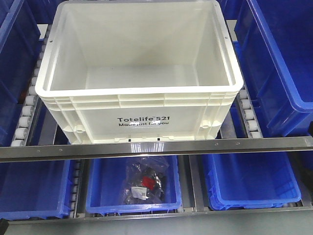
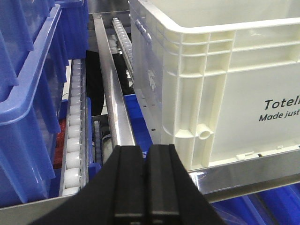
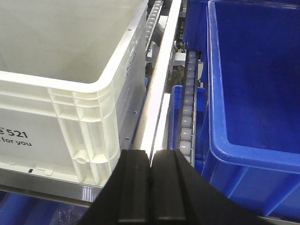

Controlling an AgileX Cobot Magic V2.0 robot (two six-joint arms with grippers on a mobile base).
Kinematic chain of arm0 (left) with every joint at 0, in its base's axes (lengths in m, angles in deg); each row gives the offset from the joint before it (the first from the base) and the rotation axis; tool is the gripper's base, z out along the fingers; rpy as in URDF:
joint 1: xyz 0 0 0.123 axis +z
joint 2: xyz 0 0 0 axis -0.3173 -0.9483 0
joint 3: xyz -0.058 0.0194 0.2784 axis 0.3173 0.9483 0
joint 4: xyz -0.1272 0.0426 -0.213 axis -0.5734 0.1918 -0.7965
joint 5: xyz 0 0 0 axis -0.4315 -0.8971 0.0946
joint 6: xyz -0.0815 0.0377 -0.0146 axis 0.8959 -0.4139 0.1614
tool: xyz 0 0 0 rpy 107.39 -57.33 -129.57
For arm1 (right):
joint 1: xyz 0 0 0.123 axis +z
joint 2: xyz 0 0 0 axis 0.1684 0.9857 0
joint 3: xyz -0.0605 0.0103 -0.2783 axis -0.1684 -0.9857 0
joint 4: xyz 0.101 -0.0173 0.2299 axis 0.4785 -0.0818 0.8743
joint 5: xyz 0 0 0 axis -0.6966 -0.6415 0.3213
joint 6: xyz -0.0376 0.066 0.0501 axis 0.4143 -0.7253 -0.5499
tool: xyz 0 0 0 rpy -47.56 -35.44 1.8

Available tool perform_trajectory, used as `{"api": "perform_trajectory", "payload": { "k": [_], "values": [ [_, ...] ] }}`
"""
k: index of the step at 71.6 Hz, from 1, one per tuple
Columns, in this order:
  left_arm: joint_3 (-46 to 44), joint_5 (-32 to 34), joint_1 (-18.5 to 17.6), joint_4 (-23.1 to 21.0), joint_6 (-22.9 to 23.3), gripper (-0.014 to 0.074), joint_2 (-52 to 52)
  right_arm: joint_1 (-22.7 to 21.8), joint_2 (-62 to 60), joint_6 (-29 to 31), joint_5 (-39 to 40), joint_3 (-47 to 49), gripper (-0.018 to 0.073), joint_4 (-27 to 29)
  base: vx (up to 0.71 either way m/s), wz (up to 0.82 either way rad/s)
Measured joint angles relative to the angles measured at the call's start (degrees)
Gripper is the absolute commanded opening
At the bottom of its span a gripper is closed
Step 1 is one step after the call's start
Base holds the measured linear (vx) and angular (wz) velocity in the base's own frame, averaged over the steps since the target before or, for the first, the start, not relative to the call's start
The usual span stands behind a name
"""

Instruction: Place moving items into box and shelve

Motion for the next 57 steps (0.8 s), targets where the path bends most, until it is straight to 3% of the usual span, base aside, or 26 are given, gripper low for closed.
{"api": "perform_trajectory", "payload": {
  "k": [33, 37, 41, 47, 52, 57],
  "values": [
    [0.00, -0.20, 0.00, 0.00, 0.00, -0.0027, 0.00, 0.00, 0.00, 0.00, 0.00, 0.00, -0.0015, 0.00, 0.00, 0.00],
    [0.00, -0.20, 0.00, 0.00, 0.00, -0.0027, 0.00, 0.00, 0.05, 0.92, 0.00, 0.00, -0.0015, 2.09, 0.00, 0.00],
    [0.00, -0.20, 0.00, 0.00, 0.00, -0.0027, 0.00, 0.00, 0.18, 4.71, 0.00, 0.00, -0.0015, 5.55, 0.00, 0.00],
    [0.00, -0.20, 0.00, 0.00, 0.00, -0.0027, 0.00, 0.00, 0.20, 16.06, 0.59, 0.00, -0.0015, 14.42, 0.00, 0.00],
    [0.00, -0.20, 0.00, 0.02, 0.00, -0.0027, 0.00, 0.00, 0.32, 28.98, 2.46, 0.00, -0.0015, 24.87, 0.00, 0.00],
    [0.00, -0.20, 0.00, 0.02, 0.00, -0.0027, 0.00, 0.00, 0.25, 36.25, 4.95, -0.39, -0.0015, 31.39, 0.00, 0.00]
  ]
}}
